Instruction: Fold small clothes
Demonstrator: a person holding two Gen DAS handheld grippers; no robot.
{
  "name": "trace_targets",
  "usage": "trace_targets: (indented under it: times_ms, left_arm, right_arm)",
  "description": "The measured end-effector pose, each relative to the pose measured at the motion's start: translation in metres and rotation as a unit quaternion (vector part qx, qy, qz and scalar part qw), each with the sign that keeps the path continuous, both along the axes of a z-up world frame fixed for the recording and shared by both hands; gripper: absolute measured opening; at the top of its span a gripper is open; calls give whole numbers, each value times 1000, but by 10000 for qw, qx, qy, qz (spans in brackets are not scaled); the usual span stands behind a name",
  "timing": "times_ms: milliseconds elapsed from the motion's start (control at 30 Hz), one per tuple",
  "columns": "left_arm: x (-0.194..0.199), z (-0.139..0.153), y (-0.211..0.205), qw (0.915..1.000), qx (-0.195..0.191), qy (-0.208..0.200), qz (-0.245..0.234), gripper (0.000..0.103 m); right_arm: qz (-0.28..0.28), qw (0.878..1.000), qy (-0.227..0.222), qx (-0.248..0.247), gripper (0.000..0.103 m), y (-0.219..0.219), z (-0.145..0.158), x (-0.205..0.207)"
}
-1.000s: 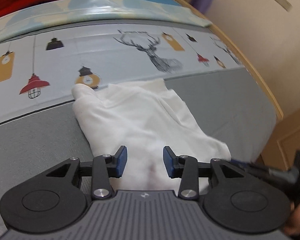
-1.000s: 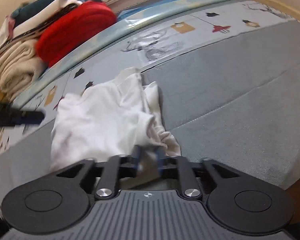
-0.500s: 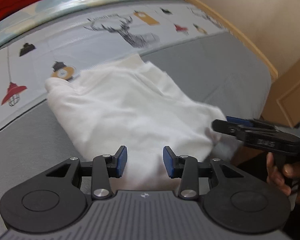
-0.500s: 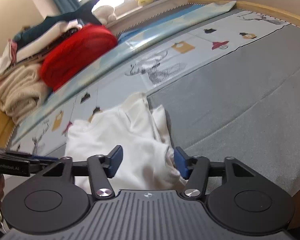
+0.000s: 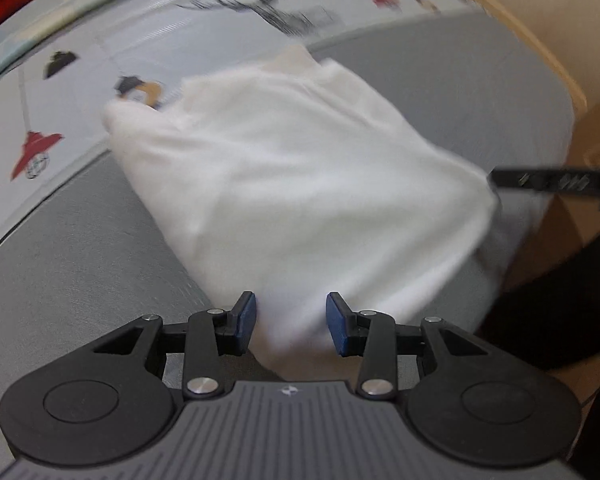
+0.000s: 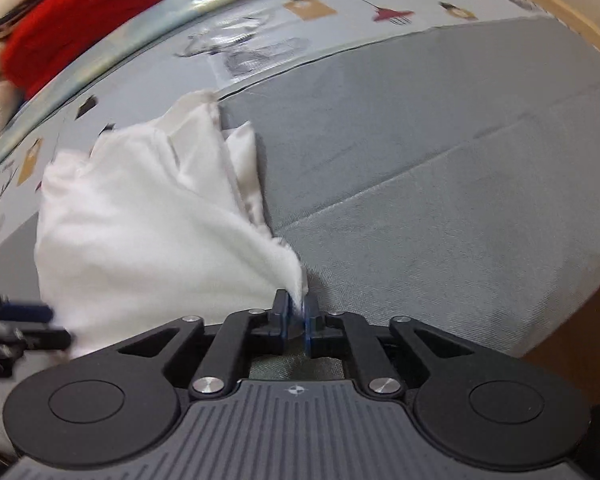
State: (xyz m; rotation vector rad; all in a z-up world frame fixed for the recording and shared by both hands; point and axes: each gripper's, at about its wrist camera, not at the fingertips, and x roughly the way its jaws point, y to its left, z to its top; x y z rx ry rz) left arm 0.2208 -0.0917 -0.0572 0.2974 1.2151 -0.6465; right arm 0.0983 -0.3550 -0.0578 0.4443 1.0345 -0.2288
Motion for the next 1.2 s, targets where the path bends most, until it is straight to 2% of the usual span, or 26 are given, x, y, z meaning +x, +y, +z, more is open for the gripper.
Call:
trace_targets:
  times_ms: [67,133,233,300,367,433,500,567,633,667,700,833,900,1000,1033,1067,1133,1200]
  left_arm:
    - [9,5,10,9995,-121,-36,287,44]
    - [17,7,20,9980,-112,-101,607,44]
    - [31,7,31,9939,-88,-122,1092,44]
    - [39,10,37,9908,-209,-153,1331,44]
    - [44,13,46,9870,-405,-133,1547,44]
    - [46,16,49,9835,-495,-129,1736,44]
    - [50,17,54,9806,-486,-155,1892,44]
    - [53,18,58,9784,-470,-181,2005,44]
    - [58,18,62,9754,-502,-202,2137,44]
    - [59,18,62,9741,-525,-212,2187,44]
    - [62,18,63,9729,-557,-221,2235,44]
    - [73,20,59,9687,-712,-314,2359,44]
    - [78,19,53,9671,-795,-334,2395,44]
    - [83,14,43,9678,-829,-316,2356,38]
    - [84,12,39,9681,-866,-289,2335,36]
    - [86,10,35,9684,-892,-261,2314,34]
    - [88,5,28,9704,-848,-249,2246,32]
    - [89,1,21,9728,-717,-278,2187,32]
  right_arm:
    - [10,9988,-472,-128,11,-8,28,11]
    - [293,9956,-884,-80,12,-16,52,30]
    - [938,9891,-1094,298,17,-24,66,68]
    - [1293,9851,-1015,513,33,-24,59,94]
    - [1431,9840,-891,575,44,-21,42,117]
    - [1396,9851,-734,682,45,-19,17,135]
    - [1187,9889,-371,810,45,-17,-6,151]
    - [1179,9892,-224,836,45,-12,-21,163]
    - [1221,9894,-114,777,42,-9,-31,169]
    - [1194,9893,-110,827,16,-8,-32,171]
    - [1130,9895,-181,887,3,-8,-29,172]
    - [746,9898,-869,845,3,-18,3,164]
    - [527,9941,-624,720,3,-23,-3,164]
    - [187,9984,212,493,3,-28,-31,165]
    - [21,9984,258,502,3,-32,-33,162]
    - [-88,9990,187,409,4,-34,-28,159]
    - [-115,9993,-256,231,8,-36,-10,152]
    - [98,9968,-728,325,8,-37,8,144]
